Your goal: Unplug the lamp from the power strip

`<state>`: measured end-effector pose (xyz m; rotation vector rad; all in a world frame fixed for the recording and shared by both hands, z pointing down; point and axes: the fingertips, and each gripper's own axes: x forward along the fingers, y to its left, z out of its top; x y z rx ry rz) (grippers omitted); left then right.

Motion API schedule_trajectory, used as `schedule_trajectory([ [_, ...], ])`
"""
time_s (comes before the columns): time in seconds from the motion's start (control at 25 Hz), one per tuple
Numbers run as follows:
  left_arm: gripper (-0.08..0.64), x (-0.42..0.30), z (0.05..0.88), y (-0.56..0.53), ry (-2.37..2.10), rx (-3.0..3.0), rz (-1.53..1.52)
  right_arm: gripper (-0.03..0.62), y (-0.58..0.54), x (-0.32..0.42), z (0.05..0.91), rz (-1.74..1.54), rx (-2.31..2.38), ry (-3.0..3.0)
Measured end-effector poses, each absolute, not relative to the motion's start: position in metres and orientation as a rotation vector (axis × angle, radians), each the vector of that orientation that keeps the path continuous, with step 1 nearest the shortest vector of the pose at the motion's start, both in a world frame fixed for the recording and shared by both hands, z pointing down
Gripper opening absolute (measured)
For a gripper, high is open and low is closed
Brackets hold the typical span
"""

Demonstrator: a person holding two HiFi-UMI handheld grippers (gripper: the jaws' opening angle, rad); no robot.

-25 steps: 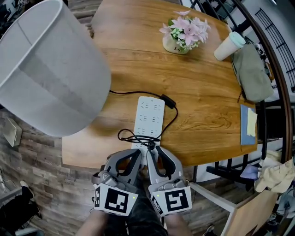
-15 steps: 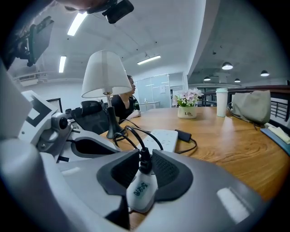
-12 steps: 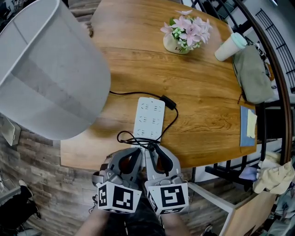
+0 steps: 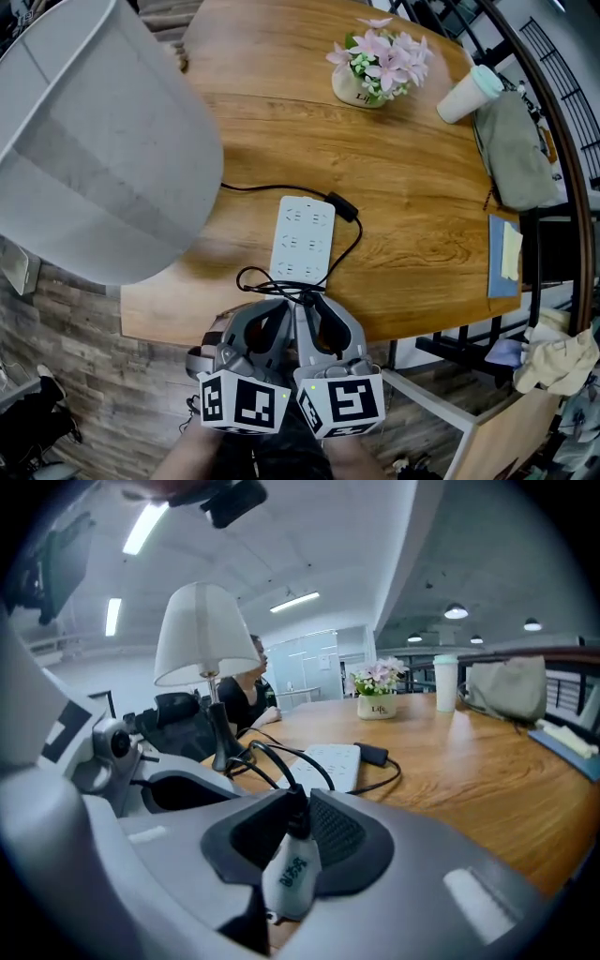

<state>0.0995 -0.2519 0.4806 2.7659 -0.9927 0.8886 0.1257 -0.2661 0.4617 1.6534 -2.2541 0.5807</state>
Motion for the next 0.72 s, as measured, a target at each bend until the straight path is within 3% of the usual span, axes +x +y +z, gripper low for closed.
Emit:
schedule_trajectory([
  [0.16, -0.003, 0.1, 0.48, -0.253, -0.979, 2.751, 0.859, 0.08, -0.267, 0.133, 0.461, 0.754, 1.709, -2.299],
  [0.48, -0.005, 0.103, 0.479, -0.255, -0.972, 2.752, 0.832, 0.08, -0.268, 0.122, 0.457, 0.557, 1.632, -2.238],
  [0.72, -0.005, 0.105, 0.48, -0.254, -0.966, 2.756, 0.828, 0.078, -0.267, 0.13, 0.46, 0.741, 1.682, -2.302],
])
